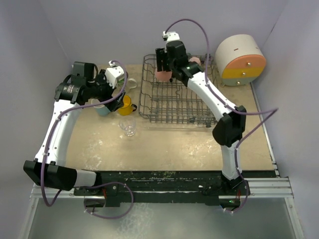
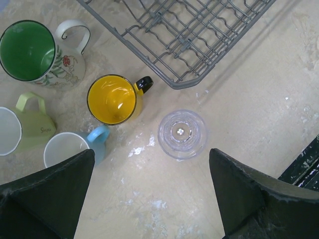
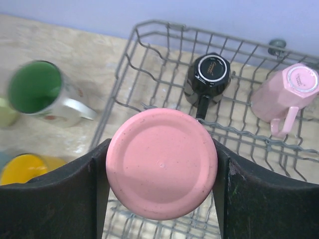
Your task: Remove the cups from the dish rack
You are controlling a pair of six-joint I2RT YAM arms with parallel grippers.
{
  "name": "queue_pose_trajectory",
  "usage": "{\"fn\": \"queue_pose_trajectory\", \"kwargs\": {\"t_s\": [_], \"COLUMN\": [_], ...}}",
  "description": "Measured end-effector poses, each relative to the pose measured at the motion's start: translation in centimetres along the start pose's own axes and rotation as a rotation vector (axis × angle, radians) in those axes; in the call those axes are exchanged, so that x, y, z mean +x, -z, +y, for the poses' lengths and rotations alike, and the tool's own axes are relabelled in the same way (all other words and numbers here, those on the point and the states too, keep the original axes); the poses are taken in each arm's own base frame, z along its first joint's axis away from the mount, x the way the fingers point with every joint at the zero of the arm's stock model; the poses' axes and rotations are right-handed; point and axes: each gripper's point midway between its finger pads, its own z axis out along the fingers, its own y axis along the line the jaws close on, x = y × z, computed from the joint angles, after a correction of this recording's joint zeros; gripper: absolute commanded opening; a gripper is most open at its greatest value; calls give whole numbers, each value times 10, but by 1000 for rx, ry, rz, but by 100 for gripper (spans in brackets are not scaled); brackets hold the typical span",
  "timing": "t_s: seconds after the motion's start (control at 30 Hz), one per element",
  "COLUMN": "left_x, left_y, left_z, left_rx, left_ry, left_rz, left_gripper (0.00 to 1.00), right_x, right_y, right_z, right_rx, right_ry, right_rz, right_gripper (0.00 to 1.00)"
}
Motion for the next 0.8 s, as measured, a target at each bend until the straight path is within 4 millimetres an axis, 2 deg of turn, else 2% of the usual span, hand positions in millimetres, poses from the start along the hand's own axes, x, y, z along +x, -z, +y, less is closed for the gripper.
{"fn": "queue_pose_trajectory", "kwargs": {"t_s": [0.1, 0.17, 0.27, 0.33, 0.43, 0.6, 0.8], "left_x": [-1, -1, -5, -7, -11, -21, -43], "left_y": [0, 1, 1, 0, -1, 9, 32], "left_z": [-5, -9, -12, -13, -13, -23, -43], "left_rx": [18, 34, 56, 63, 65, 83, 143], "left_ry": [-43, -73, -118, -143, -174, -222, -267], "left_rz": [-28, -48, -80, -97, -120, -189, -292], "left_gripper": [99, 99, 99, 99, 99, 98, 96], "right_x": [-32, -43, -44, -38, -26, 2, 31], "right_y": [40, 68, 110, 138, 168, 195, 202], "right_z": [6, 11, 20, 27, 41, 62, 78], "right_rx": [-81, -145, -255, -335, -454, -642, -826], "right_ry": [-60, -105, -172, -226, -309, -481, -754], "right_rz": [-47, -61, -54, -35, -2, 88, 206], "right_gripper": [37, 37, 35, 33, 33, 30, 27]}}
